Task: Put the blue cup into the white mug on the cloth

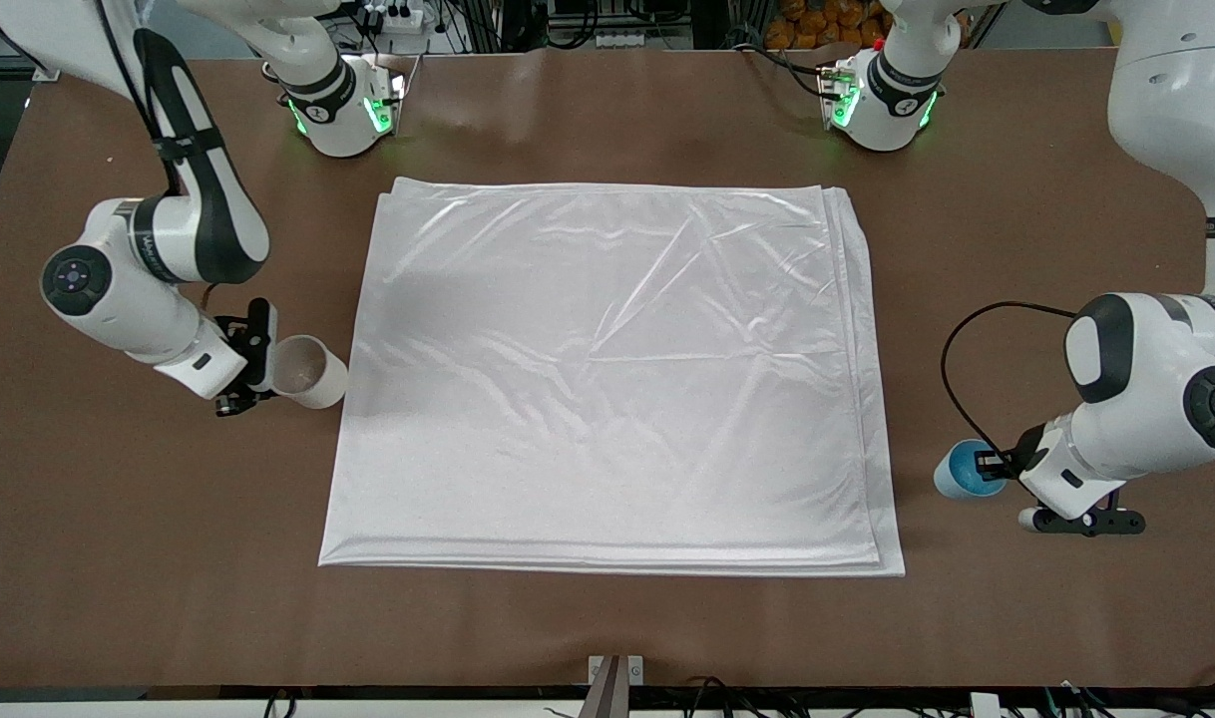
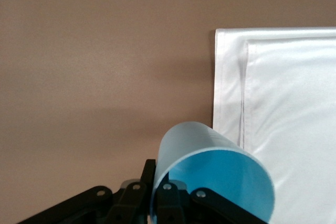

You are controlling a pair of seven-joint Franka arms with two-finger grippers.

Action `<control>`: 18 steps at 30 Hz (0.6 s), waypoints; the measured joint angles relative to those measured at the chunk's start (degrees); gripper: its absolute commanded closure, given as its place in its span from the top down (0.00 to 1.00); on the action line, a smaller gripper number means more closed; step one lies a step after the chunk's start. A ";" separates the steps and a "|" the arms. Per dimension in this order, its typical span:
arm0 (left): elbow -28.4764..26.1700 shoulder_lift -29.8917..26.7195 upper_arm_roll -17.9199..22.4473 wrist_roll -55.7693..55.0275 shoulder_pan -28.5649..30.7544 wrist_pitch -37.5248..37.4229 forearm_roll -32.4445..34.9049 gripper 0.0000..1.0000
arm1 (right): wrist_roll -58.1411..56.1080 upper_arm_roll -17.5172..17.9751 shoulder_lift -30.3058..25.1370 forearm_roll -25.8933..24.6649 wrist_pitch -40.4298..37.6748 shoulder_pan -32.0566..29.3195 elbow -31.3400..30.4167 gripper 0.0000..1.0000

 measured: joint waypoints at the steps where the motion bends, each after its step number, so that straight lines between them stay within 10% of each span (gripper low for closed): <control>1: 0.00 0.00 0.00 0.00 0.00 -0.01 0.00 0.00 | 1.58 0.02 -0.10 0.00 -0.21 0.86 -0.04 0.00; 18: 0.00 -0.01 -3.70 -6.62 -0.34 -0.35 0.00 0.00 | 34.26 0.12 0.28 -0.13 -0.60 18.98 -0.47 0.00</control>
